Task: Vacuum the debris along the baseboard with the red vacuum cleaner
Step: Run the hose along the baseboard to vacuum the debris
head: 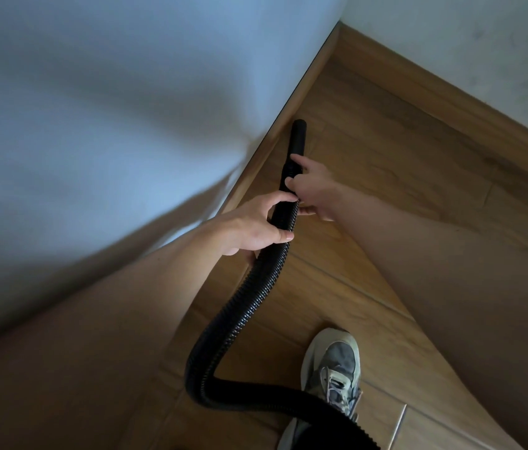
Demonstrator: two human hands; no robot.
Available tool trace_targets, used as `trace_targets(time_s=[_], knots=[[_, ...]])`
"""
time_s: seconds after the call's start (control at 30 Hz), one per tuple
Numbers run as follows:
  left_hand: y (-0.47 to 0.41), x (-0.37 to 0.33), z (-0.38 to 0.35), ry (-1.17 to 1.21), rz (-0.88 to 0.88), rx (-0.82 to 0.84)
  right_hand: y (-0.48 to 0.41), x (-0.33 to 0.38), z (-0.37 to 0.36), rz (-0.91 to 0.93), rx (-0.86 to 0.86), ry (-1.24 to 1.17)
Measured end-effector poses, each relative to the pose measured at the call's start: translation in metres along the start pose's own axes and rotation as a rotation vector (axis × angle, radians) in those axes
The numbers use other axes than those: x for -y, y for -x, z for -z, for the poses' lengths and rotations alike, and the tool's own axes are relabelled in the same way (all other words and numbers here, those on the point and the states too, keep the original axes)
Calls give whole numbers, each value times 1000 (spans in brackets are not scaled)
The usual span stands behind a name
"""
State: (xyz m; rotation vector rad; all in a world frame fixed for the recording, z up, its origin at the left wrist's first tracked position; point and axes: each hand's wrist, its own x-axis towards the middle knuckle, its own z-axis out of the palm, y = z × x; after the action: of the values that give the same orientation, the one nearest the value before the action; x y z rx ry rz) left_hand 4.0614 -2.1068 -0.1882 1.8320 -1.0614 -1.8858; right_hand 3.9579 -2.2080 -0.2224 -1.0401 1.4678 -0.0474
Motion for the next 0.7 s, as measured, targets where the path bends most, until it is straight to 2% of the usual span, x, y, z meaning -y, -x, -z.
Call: trace_targets(time_s=[0.3,0.7], knots=[[11,1,1,-8,9,-10,5,1,-6,-5,7,18],[35,-3,-23,-118,22,135,45,-36,18,-123,-38,-93]])
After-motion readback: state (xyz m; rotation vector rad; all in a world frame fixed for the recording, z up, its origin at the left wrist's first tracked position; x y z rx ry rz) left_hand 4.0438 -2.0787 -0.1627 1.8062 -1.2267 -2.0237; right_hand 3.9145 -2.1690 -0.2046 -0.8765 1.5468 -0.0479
